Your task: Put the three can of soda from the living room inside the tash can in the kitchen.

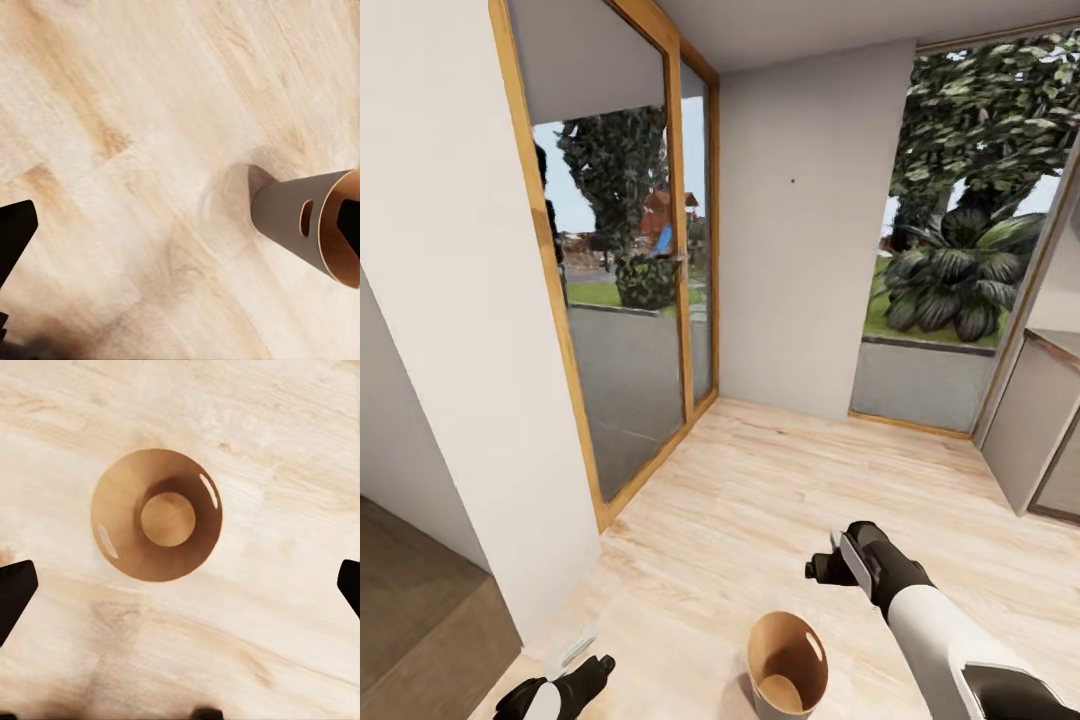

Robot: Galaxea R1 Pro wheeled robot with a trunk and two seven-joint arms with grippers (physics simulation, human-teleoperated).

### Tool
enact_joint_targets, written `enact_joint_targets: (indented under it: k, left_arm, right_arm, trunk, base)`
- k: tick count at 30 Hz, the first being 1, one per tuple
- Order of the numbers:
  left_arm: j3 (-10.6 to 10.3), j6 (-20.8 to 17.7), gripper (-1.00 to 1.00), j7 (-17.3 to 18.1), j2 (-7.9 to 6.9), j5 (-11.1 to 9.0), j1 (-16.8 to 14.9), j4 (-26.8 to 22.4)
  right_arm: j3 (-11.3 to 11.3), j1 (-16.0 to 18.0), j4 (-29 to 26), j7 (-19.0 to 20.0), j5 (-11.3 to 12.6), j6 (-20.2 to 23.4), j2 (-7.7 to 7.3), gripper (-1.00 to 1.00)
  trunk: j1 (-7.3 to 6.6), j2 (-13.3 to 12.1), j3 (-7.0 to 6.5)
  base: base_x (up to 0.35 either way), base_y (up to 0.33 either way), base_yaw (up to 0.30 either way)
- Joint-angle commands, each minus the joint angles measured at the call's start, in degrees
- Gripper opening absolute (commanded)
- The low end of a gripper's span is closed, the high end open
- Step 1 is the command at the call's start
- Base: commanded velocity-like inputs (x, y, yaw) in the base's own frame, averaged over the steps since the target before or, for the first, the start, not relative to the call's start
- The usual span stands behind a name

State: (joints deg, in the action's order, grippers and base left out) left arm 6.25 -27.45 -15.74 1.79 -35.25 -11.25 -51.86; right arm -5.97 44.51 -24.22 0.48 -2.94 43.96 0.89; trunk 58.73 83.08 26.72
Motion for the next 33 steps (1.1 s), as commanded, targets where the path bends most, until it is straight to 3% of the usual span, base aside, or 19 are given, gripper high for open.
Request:
enact_joint_targets:
  k: [1, 6, 8, 15, 19, 20, 22, 24, 31, 33]
  left_arm:
    - [0.00, -0.15, 1.00, 0.01, 0.10, -0.05, 0.00, -0.02]
    - [0.23, -0.83, 1.00, -1.96, 0.42, -0.71, 0.00, -0.49]
    - [0.14, -2.66, 1.00, -4.14, 0.99, -2.42, -0.02, -0.90]
    - [-0.77, -6.44, 1.00, -3.87, 1.75, -3.94, -0.43, -1.20]
    - [-1.13, -6.68, 1.00, -3.86, 1.67, -5.31, -0.58, -0.77]
    - [-1.14, -6.57, 1.00, -3.49, 1.12, -6.20, -2.28, -0.07]
    - [-1.18, -6.46, 1.00, -3.15, 0.99, -6.33, -5.48, 2.59]
    - [-1.23, -6.18, 1.00, -2.79, 0.84, -6.54, -11.60, 9.31]
    - [-1.07, -6.21, 1.00, -2.54, 0.89, -6.71, -12.46, 10.35]
    - [-0.18, -6.26, 1.00, -2.54, 0.91, -6.82, -12.28, 10.28]
  right_arm:
    - [-0.63, 0.41, 0.85, 0.11, 0.13, -0.25, -0.31, 1.00]
    - [-1.39, 0.83, 1.90, 0.30, 0.20, -1.66, -0.64, 1.00]
    - [-1.58, 0.91, 2.42, 0.37, 0.19, -3.51, -0.76, 1.00]
    - [-1.49, -1.01, 2.97, -0.15, -0.36, -4.46, -0.97, 1.00]
    - [-1.62, -1.46, 2.97, -0.05, -0.24, -4.37, -1.67, 1.00]
    - [-1.67, -1.56, 2.97, -0.03, -0.03, -4.04, -2.80, 1.00]
    - [-1.72, -1.59, 2.97, -0.08, 0.07, -3.97, -3.09, 1.00]
    - [-1.76, -1.61, 2.94, 0.11, 0.19, -3.90, -3.46, 1.00]
    - [-1.81, -1.61, 2.75, 0.22, 0.16, -3.89, -3.57, 1.00]
    - [-1.83, -1.60, 2.72, 0.22, 0.15, -3.89, -3.59, 1.00]
  trunk:
    - [0.00, 0.00, 0.00]
    - [0.00, 0.00, 0.00]
    - [0.44, 0.80, 0.36]
    - [1.98, 3.61, 1.62]
    - [2.86, 5.21, 2.33]
    - [3.08, 5.61, 2.51]
    - [3.51, 6.42, 2.87]
    - [3.95, 7.22, 3.23]
    - [5.49, 10.03, 4.49]
    - [5.93, 10.83, 4.85]
  base:
    - [0.109, 0.034, 0.001]
    - [0.059, 0.018, 0.001]
    - [0.013, 0.004, 0.000]
    - [0.004, 0.001, 0.000]
    - [0.000, 0.000, 0.000]
    - [0.000, 0.000, 0.000]
    - [0.000, 0.000, 0.000]
    - [0.000, 0.000, 0.000]
    - [0.000, 0.000, 0.000]
    - [0.000, 0.000, 0.000]
